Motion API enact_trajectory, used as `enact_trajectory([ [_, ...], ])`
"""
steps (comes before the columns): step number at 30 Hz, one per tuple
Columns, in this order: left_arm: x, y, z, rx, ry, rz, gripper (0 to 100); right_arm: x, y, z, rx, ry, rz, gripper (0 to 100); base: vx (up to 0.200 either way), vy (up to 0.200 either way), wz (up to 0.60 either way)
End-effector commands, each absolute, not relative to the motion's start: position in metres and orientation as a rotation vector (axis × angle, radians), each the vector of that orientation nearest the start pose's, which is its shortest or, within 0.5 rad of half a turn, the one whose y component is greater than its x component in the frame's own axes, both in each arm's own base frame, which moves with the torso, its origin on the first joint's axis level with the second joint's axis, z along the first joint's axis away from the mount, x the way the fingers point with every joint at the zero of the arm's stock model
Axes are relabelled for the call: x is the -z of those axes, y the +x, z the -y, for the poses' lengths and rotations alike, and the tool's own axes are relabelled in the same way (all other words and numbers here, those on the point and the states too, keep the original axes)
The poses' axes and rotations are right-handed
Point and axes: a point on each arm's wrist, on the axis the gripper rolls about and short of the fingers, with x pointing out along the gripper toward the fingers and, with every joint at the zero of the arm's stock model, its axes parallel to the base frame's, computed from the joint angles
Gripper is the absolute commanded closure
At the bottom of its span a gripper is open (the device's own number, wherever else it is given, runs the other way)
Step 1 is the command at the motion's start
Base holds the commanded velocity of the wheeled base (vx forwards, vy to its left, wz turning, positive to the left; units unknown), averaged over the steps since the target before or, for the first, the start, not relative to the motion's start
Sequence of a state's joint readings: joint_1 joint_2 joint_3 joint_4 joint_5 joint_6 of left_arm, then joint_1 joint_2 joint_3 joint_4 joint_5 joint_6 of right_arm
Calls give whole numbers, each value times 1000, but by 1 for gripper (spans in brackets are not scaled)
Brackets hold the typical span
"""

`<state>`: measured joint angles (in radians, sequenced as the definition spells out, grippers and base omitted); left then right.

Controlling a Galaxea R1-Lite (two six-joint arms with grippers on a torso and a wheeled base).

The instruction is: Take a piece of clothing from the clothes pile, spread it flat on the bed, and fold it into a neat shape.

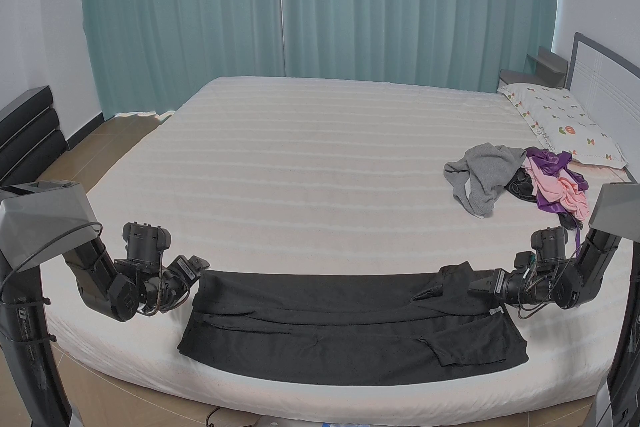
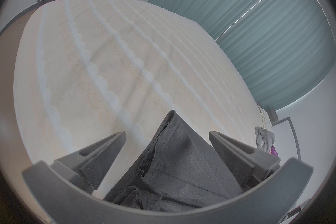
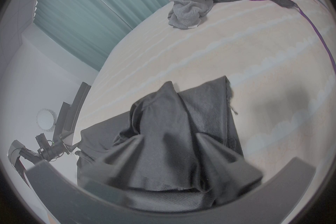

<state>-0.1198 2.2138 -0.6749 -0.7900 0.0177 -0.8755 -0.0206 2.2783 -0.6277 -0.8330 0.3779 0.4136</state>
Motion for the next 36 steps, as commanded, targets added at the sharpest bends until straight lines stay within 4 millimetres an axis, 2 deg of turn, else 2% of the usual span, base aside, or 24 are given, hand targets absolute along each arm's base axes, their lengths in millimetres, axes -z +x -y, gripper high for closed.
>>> enact_trajectory([
  [1, 2, 333, 41, -234, -780, -741, 0, 29, 323, -1, -158, 549, -882, 100, 0, 0, 0],
  [9, 3, 332, 42, -232, -777, -746, 0, 11, 303, 2, -142, 542, -868, 100, 0, 0, 0],
  [21, 1, 332, 42, -230, -778, -741, 0, 18, 291, 1, -132, 545, -914, 100, 0, 0, 0],
  [22, 1, 332, 42, -230, -778, -741, 0, 19, 290, 1, -131, 544, -921, 0, 0, 0, 0],
  [29, 1, 332, 42, -230, -778, -741, 0, 14, 292, 0, -149, 540, -902, 0, 0, 0, 0],
  [36, 1, 332, 42, -229, -779, -740, 0, -18, 307, -9, -180, 514, -773, 0, 0, 0, 0],
])
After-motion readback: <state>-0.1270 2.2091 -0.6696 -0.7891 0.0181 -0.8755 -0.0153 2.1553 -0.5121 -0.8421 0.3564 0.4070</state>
